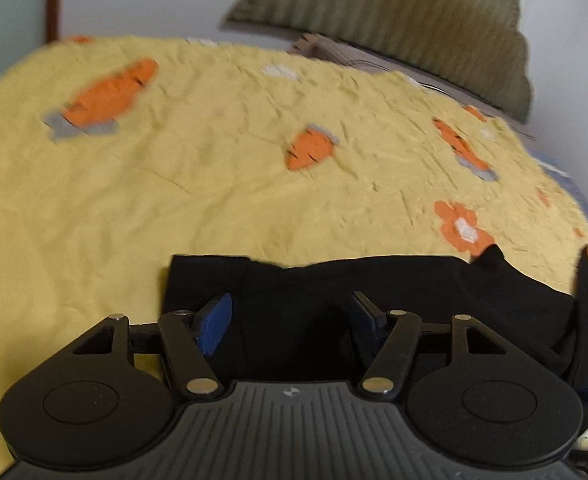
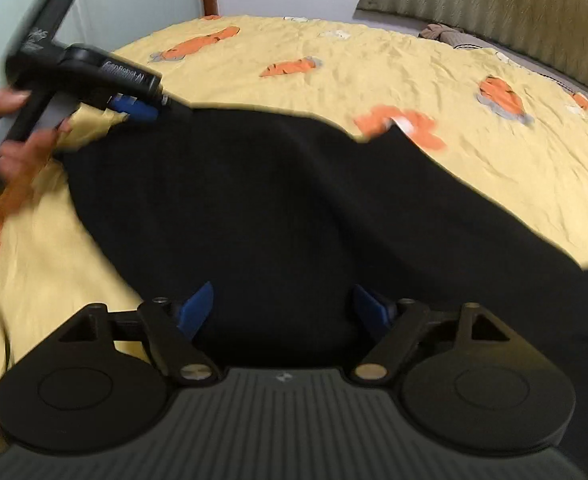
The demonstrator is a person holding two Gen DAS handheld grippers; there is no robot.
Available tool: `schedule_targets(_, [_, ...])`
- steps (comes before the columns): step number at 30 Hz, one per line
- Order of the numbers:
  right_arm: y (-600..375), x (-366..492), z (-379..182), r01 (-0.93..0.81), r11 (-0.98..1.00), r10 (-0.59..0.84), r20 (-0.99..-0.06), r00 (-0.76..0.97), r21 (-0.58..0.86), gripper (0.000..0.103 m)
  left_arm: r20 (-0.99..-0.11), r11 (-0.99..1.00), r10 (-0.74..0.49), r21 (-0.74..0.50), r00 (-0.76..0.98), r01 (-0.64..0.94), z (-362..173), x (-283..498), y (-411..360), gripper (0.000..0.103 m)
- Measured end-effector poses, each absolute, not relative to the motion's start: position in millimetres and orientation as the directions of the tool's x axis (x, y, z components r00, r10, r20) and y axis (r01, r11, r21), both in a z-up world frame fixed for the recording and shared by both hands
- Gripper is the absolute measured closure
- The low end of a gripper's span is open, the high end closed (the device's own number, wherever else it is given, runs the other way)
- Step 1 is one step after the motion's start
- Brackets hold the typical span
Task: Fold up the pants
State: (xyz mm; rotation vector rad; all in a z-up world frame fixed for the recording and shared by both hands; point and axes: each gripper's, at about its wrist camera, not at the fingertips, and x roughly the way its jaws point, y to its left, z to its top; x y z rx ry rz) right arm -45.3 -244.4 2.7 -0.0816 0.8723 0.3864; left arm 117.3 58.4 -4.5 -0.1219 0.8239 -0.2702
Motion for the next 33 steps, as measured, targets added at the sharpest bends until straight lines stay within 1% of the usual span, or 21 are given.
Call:
schedule_targets(2, [-277.4,-67.2,18.3,-0.326,0.932,0.336,-0.705,0.625,0.156,0.027,-0.671,0.956,-0.289,-0.167,0.683,0.241,14.3,104.3,44.7,0.038])
schedule_targets(3, [-299.8,-77.1,27.8,-0.263,0.950,0.307,-0.672,0.674,0.171,0.027,-0.659,0.946,-0.317,-0.166,0.683,0.279,23.3,98.4,34.8,0.037])
schedule_targets(4, [-318.1,-83.5,35.9,-0.188,0.969,0.249,-0.651,0.718,0.163,0.027,-0.650,0.932,-0.352,-0.177,0.674,0.317,31.0,92.5,23.2,0.031])
schedule_targets(5, [-339.9,-88.4,42.9,-0.093,0.985,0.164,-0.628,0.761,0.144,0.027,-0.645,0.914,-0.393,-0.195,0.656,0.356,35.9,87.7,11.4,0.022])
schedule_targets(6, [-360.8,-93.9,50.3,-0.001,0.992,0.080,-0.604,0.793,0.130,0.027,-0.642,0.890,-0.441,-0.219,0.627,0.401,38.7,83.0,-4.1,0.019])
schedule_targets(9, [-416.6,-115.7,73.1,0.220,0.967,-0.119,-0.541,0.832,0.126,0.026,-0.666,0.817,-0.532,-0.243,0.523,0.523,32.8,72.6,-58.8,0.018])
schedule_targets(10, [-430.5,-124.4,80.1,0.262,0.957,-0.161,-0.520,0.839,0.126,0.025,-0.675,0.803,-0.538,-0.227,0.505,0.551,27.7,69.9,-75.8,0.018])
schedule_targets(11, [-445.8,-140.1,90.1,0.303,0.945,-0.208,-0.495,0.844,0.119,0.022,-0.681,0.793,-0.535,-0.200,0.501,0.575,23.2,67.5,-93.2,0.018])
schedule_targets(13, [-463.1,-176.1,116.6,0.370,0.926,-0.305,-0.440,0.845,0.068,0.018,-0.694,0.790,-0.506,-0.136,0.512,0.598,14.5,63.7,-122.3,0.018])
schedule_targets(14, [-467.3,-192.0,131.6,0.392,0.919,-0.344,-0.408,0.846,0.037,0.013,-0.701,0.792,-0.493,-0.118,0.514,0.599,10.4,64.2,-133.3,0.018])
schedule_targets(17, [-476.2,-262.7,183.4,0.485,0.870,-0.490,-0.233,0.840,-0.084,0.000,-0.722,0.763,-0.516,-0.141,0.462,0.631,-1.5,66.1,-154.5,0.018])
schedule_targets(19, [-474.0,-306.3,212.5,0.536,0.838,-0.543,-0.061,0.838,-0.104,0.000,-0.734,0.720,-0.555,-0.187,0.392,0.668,-7.4,57.7,-165.9,0.018])
schedule_targets(21, [-476.2,-322.8,225.7,0.538,0.841,-0.537,0.033,0.843,-0.065,0.000,-0.735,0.660,-0.589,-0.198,0.336,0.724,-10.9,39.5,-174.2,0.018])
schedule_targets(22, [-479.6,-322.1,225.9,0.524,0.850,-0.522,0.051,0.851,-0.047,0.000,-0.744,0.628,-0.589,-0.174,0.316,0.759,-13.5,28.1,-181.5,0.018])
schedule_targets(23, [-484.6,-311.4,219.8,0.507,0.861,-0.505,0.048,0.862,-0.039,0.000,-0.755,0.590,-0.582,-0.136,0.302,0.796,-16.5,15.8,-187.5,0.018])
schedule_targets(24, [-490.1,-294.3,208.7,0.493,0.870,-0.493,0.015,0.870,-0.028,0.000,-0.766,0.561,-0.573,-0.105,0.293,0.821,-20.7,5.1,-192.8,0.018])
schedule_targets(26, [-502.0,-244.2,176.3,0.470,0.881,-0.472,-0.079,0.878,-0.051,0.000,-0.783,0.533,-0.549,-0.056,0.295,0.844,-26.4,-10.1,-199.6,0.018])
schedule_targets(28, [-512.9,-172.4,129.7,0.456,0.887,-0.462,-0.188,0.867,-0.076,0.004,-0.766,0.541,-0.544,-0.007,0.343,0.841,-24.2,-15.6,-198.4,0.018])
schedule_targets(30, [-527.4,-108.0,89.5,0.444,0.894,-0.438,-0.303,0.846,-0.053,0.023,-0.726,0.571,-0.576,-0.030,0.375,0.820,-14.9,-10.2,-189.7,0.018])
schedule_targets(32, [-542.3,-57.2,59.3,0.438,0.899,-0.404,-0.377,0.833,0.003,0.033,-0.684,0.607,-0.612,-0.084,0.398,0.790,-7.1,0.6,-179.3,0.018])
schedule_targets(33, [-549.8,-35.5,47.3,0.443,0.896,-0.396,-0.411,0.821,0.021,0.036,-0.675,0.622,-0.619,-0.108,0.403,0.776,-6.1,7.7,-176.3,0.018])
